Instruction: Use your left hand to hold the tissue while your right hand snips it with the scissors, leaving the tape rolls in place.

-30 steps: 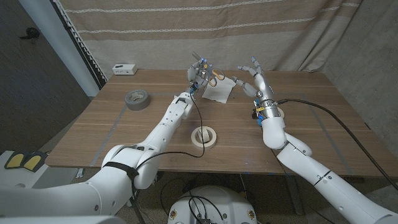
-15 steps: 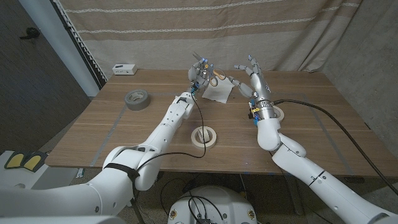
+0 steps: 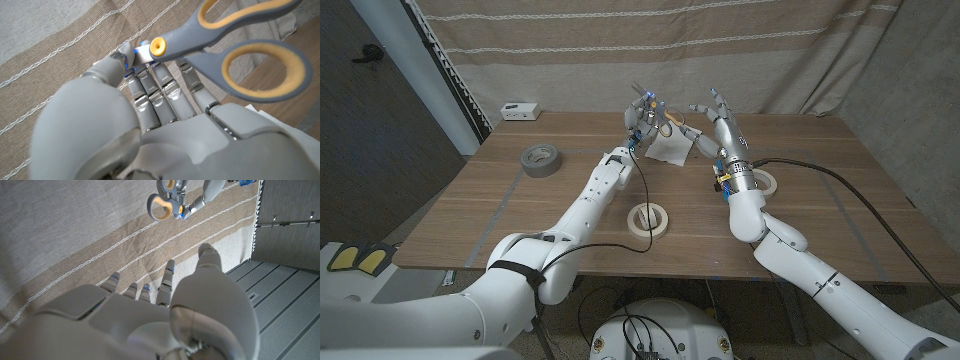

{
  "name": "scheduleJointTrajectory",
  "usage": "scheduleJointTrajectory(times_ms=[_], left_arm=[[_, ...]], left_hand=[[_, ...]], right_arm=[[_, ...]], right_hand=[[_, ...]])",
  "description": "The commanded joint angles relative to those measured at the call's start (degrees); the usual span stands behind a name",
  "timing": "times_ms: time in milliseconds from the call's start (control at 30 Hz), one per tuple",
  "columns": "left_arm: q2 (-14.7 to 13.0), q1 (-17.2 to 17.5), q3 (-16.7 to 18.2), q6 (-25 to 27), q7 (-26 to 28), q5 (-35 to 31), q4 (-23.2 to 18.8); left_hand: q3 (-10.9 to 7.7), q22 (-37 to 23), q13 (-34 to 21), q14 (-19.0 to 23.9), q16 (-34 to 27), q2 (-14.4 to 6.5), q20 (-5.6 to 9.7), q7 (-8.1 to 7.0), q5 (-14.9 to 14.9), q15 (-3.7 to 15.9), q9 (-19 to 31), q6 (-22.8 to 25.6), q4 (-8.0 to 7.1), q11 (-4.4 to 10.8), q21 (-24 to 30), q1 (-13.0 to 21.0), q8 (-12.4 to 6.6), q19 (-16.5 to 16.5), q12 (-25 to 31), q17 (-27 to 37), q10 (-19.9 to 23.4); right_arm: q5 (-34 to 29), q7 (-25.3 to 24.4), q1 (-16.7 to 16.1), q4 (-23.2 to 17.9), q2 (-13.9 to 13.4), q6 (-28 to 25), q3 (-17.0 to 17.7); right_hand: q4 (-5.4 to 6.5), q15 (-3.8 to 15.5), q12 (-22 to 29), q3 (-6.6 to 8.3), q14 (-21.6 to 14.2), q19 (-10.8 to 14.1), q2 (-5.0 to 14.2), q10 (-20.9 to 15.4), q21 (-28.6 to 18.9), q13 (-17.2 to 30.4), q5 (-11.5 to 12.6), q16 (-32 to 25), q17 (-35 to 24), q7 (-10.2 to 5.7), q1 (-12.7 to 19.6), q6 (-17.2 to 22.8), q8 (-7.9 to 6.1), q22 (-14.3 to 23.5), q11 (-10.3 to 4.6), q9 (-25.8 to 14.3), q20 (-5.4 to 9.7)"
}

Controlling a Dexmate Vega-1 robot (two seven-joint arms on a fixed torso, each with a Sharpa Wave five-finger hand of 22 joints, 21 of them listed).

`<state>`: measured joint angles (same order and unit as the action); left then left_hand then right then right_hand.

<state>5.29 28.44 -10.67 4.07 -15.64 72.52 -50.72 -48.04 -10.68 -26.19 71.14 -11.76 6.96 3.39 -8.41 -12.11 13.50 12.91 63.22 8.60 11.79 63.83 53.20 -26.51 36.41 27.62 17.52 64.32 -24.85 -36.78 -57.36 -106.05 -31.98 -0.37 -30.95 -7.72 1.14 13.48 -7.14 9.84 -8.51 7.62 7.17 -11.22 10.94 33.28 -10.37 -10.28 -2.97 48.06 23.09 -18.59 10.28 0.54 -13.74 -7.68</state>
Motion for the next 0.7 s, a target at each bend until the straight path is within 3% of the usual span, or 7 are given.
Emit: scheduleJointTrajectory(times_ms=[33, 700], left_arm=[[0.65, -0.67, -0.05, 0.88, -1.42, 0.29, 1.37], [1.37, -0.20, -0.07, 2.06, -2.70, 1.09, 0.73]], left_hand=[[-0.60, 0.00, -0.14, -0.22, -0.15, -0.56, 6.09, -0.16, -0.33, 0.13, 0.14, 0.08, -0.74, 0.09, 0.30, 0.25, -0.29, -0.38, 0.38, 0.22, 0.43], [-0.55, -0.04, -0.21, -0.07, -0.27, -0.62, 6.16, 0.16, -0.26, 0.14, 0.19, 0.32, -0.65, 0.07, 0.48, 0.36, -0.35, -0.35, 0.55, 0.26, 0.77]], right_arm=[[-2.95, -0.60, 0.66, -0.12, 0.21, -2.93, -1.23], [-6.80, -4.57, 2.29, 2.60, 1.47, -5.87, -3.62]], right_hand=[[0.21, -0.55, -0.17, -0.04, 2.57, -0.47, -0.48, 0.05, 0.02, 0.01, 0.40, -0.26, -0.16, 0.27, 0.17, 0.30, -0.18, 0.06, 0.42, -0.23, -0.12], [0.38, -0.46, -0.19, -0.14, 2.29, 0.10, -0.31, -0.02, -0.21, 0.02, 0.66, -0.36, -0.15, 0.10, 0.39, 0.14, -0.20, 0.05, 0.36, -0.67, 0.09]])
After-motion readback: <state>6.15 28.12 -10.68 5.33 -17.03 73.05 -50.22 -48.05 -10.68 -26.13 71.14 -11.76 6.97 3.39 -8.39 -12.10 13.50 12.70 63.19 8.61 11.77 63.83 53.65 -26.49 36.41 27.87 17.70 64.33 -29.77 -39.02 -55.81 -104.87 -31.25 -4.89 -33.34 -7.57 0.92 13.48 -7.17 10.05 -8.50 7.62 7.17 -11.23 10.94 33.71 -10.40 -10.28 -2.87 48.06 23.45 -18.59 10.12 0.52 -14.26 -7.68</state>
